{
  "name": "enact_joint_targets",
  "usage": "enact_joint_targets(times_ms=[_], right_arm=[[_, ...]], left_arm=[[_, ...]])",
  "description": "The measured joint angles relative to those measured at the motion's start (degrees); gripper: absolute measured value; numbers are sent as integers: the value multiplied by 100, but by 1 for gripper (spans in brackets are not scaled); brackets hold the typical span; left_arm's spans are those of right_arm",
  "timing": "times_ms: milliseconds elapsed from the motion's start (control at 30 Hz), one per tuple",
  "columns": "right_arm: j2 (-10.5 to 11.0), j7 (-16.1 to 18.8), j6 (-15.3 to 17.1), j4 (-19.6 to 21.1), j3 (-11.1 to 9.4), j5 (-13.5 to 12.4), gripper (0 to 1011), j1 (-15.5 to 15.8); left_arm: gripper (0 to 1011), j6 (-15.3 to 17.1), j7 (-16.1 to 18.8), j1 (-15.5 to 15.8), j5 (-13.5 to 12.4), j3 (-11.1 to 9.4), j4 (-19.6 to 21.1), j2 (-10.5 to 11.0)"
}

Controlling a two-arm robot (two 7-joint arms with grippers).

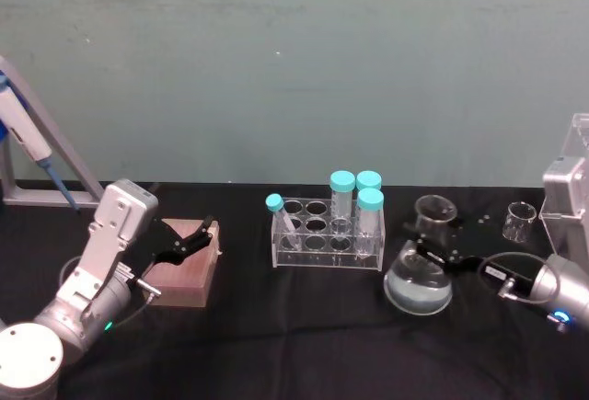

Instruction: Place the experimental apparatus aside using one hand.

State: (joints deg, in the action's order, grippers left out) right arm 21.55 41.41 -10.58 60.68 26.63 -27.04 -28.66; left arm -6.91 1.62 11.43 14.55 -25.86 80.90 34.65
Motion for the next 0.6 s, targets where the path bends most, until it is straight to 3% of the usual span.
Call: enact_joint_targets(times_ms=[600], right_arm=[[31,-1027,208,187,-486,282,456,223]], left_arm=[[1000,0,0,0,0,0,0,0]])
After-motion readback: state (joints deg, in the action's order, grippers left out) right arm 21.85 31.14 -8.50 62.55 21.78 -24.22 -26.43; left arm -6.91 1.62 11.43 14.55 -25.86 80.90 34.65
